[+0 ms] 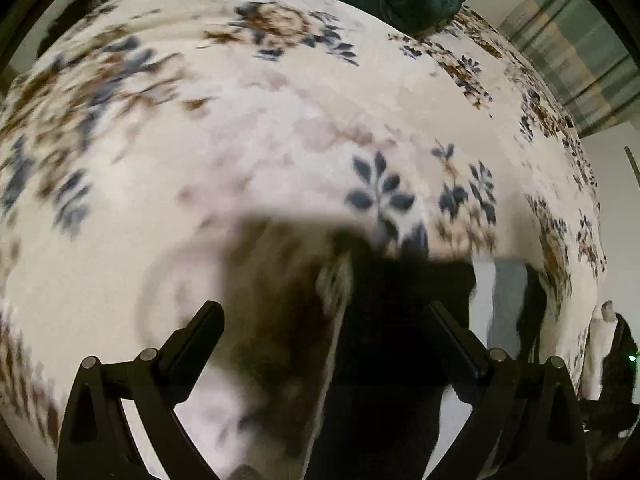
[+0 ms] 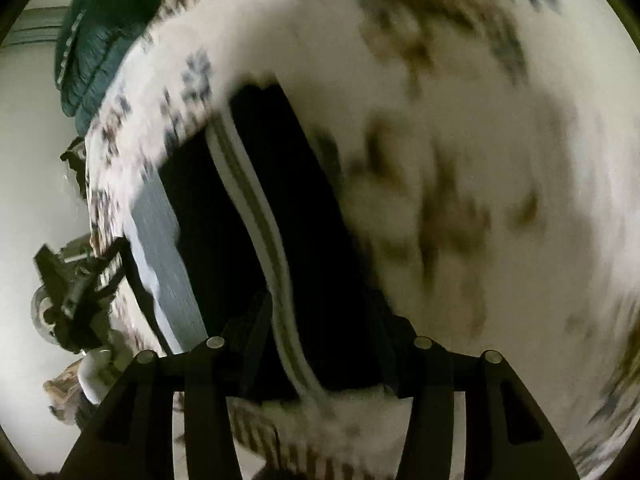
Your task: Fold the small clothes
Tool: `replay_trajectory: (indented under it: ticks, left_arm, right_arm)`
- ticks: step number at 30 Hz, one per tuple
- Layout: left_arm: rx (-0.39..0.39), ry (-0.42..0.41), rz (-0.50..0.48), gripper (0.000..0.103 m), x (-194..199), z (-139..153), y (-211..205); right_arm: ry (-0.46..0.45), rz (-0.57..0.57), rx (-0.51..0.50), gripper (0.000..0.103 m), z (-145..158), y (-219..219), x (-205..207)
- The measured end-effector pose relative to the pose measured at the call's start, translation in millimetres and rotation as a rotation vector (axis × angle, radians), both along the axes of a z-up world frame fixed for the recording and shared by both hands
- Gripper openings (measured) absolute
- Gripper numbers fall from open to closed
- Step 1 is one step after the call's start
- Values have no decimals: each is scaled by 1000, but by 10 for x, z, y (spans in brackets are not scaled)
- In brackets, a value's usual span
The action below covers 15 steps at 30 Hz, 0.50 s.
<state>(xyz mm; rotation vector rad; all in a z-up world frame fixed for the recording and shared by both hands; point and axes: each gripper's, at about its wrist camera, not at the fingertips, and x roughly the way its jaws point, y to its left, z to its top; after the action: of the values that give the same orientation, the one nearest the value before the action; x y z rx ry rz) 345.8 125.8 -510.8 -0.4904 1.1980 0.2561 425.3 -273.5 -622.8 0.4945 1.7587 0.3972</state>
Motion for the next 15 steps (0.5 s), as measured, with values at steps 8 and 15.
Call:
replay_trajectory:
  ticks: [8, 15]
  left_arm:
    - [59, 172, 111, 101, -1092, -222, -108]
    - [82, 235, 113, 103, -1426, -893, -109]
  right_arm:
    - [-87, -156, -91, 7, 176, -323, -412]
    - [-106, 53, -150, 27, 352, 28, -167]
